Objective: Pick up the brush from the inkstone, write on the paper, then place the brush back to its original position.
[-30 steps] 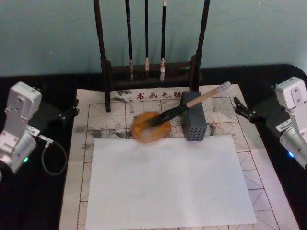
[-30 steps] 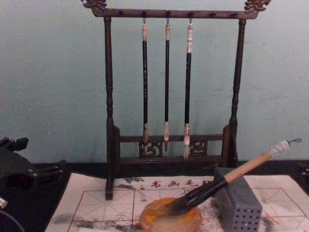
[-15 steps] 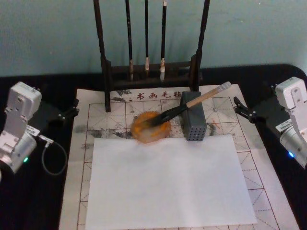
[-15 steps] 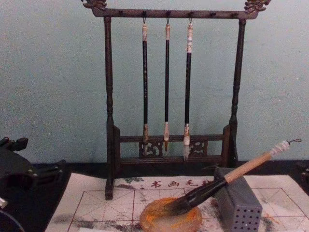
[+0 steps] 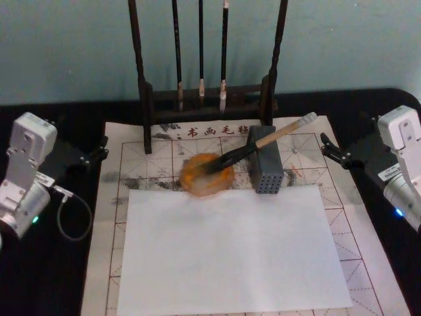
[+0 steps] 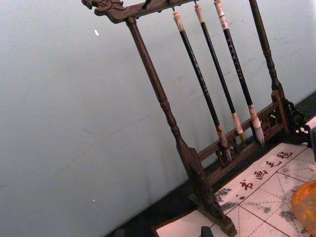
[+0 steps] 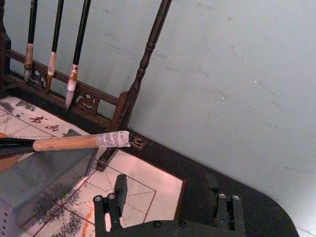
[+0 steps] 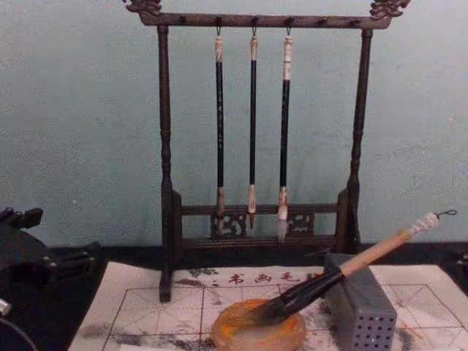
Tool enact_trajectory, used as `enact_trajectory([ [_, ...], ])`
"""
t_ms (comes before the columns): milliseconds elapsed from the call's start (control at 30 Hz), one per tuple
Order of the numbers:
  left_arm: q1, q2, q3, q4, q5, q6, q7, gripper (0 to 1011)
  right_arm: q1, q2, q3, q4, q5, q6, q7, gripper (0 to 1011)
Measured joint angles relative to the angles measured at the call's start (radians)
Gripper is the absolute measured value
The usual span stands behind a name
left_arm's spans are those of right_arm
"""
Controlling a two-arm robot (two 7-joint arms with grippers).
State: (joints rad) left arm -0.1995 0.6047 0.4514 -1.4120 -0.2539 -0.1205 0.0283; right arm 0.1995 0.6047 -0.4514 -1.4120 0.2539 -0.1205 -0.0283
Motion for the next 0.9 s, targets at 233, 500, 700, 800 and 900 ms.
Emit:
enact_trajectory([
  [233, 0.000, 0.000, 0.000, 0.000, 0.000, 0.000, 0.000, 1001, 0.000, 0.000, 0.000, 0.000, 0.000, 0.000, 0.000, 1002],
  [500, 0.000, 0.000, 0.000, 0.000, 0.000, 0.000, 0.000, 1001, 0.000, 0.000, 0.000, 0.000, 0.000, 0.000, 0.000, 1002],
  [700, 0.000, 0.000, 0.000, 0.000, 0.000, 0.000, 0.000, 1001, -0.007, -0.006, 0.009, 0.000, 0.001, -0.009, 0.008, 1002],
  [800, 0.000, 0.000, 0.000, 0.000, 0.000, 0.000, 0.000, 1001, -0.017, -0.013, 0.023, 0.001, 0.011, -0.022, 0.021, 1002],
  [900, 0.000, 0.000, 0.000, 0.000, 0.000, 0.000, 0.000, 1001, -0.029, -0.021, 0.038, -0.003, 0.026, -0.034, 0.032, 1002],
])
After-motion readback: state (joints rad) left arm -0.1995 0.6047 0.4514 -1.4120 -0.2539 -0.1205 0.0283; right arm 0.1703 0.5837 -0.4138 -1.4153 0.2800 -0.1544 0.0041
